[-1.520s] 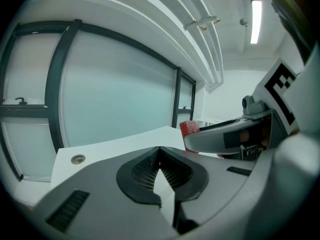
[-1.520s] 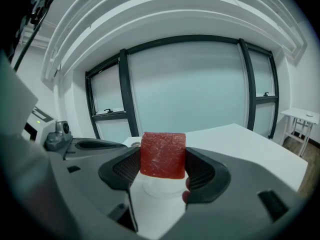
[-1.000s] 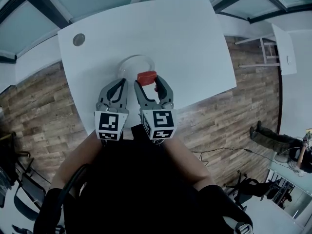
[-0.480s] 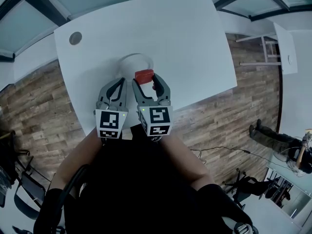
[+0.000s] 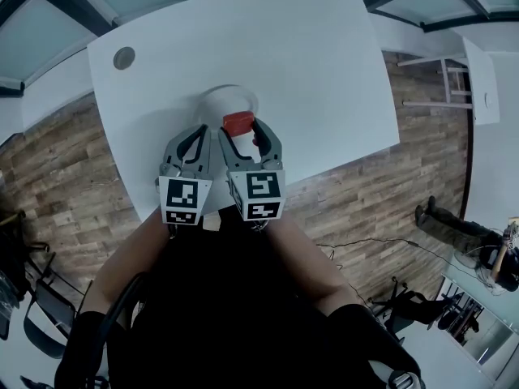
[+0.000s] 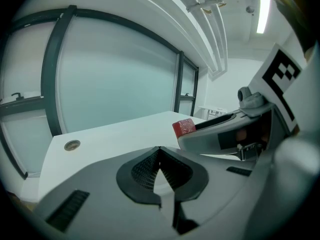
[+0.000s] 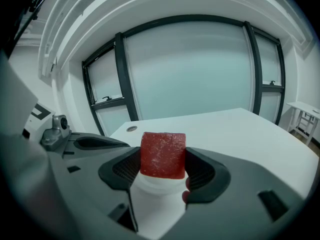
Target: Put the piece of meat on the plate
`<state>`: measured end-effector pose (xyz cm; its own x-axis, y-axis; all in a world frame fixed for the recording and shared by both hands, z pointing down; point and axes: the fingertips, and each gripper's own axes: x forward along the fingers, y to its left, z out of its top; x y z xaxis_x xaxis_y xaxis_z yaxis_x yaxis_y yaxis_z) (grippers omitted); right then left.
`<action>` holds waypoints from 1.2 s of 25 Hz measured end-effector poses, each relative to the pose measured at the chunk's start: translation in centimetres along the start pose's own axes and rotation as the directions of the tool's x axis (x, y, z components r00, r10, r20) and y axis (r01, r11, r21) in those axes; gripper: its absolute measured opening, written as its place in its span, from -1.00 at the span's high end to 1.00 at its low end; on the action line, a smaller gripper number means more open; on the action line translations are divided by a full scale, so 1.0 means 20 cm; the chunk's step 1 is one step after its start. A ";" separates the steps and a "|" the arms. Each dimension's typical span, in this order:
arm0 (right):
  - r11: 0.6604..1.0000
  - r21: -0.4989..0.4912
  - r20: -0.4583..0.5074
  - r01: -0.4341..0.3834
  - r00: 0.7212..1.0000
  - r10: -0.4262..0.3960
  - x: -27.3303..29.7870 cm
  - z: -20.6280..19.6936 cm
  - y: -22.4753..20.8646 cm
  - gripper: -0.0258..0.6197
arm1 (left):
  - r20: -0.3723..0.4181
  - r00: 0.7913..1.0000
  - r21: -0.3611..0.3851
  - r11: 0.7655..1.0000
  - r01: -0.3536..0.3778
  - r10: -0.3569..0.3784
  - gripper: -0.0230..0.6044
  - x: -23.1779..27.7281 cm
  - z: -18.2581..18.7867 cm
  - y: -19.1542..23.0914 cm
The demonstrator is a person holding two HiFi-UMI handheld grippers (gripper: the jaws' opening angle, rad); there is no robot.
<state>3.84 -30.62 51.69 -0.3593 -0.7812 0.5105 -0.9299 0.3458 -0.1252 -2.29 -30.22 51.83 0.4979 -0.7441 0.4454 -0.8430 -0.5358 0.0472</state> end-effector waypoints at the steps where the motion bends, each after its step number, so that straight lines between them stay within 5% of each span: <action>1: 1.000 -0.001 -0.005 -0.001 1.000 0.001 0.01 -0.01 0.00 0.05 | -0.003 1.000 0.000 1.000 0.000 0.000 0.92 0.00 0.00 0.00; 30: 1.000 0.010 -0.150 -0.012 0.989 0.014 0.24 -0.17 0.00 0.05 | -0.041 0.999 -0.056 0.998 -0.018 0.016 0.92 0.10 -0.10 0.08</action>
<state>2.40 -32.63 57.16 -0.3561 -0.6898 0.6304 -0.9262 0.3499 -0.1404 -3.13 -31.71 54.63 0.4756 -0.7356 0.4824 -0.8620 -0.4990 0.0890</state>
